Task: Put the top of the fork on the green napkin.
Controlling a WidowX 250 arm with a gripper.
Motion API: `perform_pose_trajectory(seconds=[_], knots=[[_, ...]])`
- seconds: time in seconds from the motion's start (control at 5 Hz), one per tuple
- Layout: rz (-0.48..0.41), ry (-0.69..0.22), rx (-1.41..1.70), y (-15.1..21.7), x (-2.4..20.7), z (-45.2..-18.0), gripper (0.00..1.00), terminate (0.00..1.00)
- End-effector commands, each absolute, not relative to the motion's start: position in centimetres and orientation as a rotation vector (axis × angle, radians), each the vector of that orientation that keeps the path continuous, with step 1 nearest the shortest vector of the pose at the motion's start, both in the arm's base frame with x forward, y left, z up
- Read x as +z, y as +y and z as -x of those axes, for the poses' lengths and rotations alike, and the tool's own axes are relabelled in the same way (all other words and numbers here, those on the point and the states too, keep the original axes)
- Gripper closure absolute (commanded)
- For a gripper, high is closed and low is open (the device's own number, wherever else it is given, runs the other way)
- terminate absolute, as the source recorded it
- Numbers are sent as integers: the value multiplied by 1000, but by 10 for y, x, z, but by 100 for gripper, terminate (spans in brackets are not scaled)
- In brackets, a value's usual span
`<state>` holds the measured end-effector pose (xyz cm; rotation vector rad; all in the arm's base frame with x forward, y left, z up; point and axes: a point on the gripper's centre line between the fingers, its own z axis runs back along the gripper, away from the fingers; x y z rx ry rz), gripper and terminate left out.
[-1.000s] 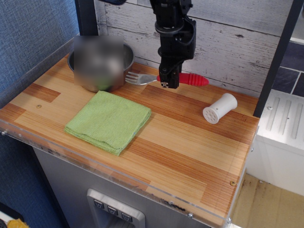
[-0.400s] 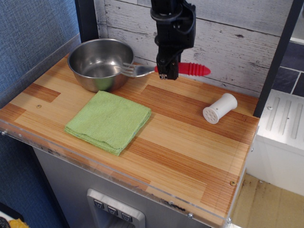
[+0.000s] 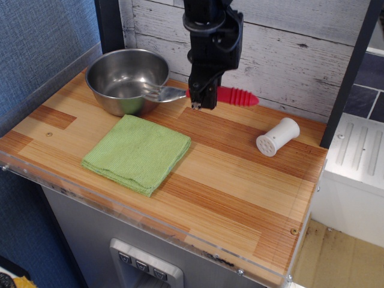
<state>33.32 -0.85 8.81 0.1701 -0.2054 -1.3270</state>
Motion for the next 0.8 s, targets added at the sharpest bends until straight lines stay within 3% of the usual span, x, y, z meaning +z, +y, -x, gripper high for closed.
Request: perform_pose_trajectory(seconds=[0.0,0.6], knots=[[-223,-224,-1368,-14,97,-307,100,0],[-187,-81,-1500,-7,51,-284,100,0]])
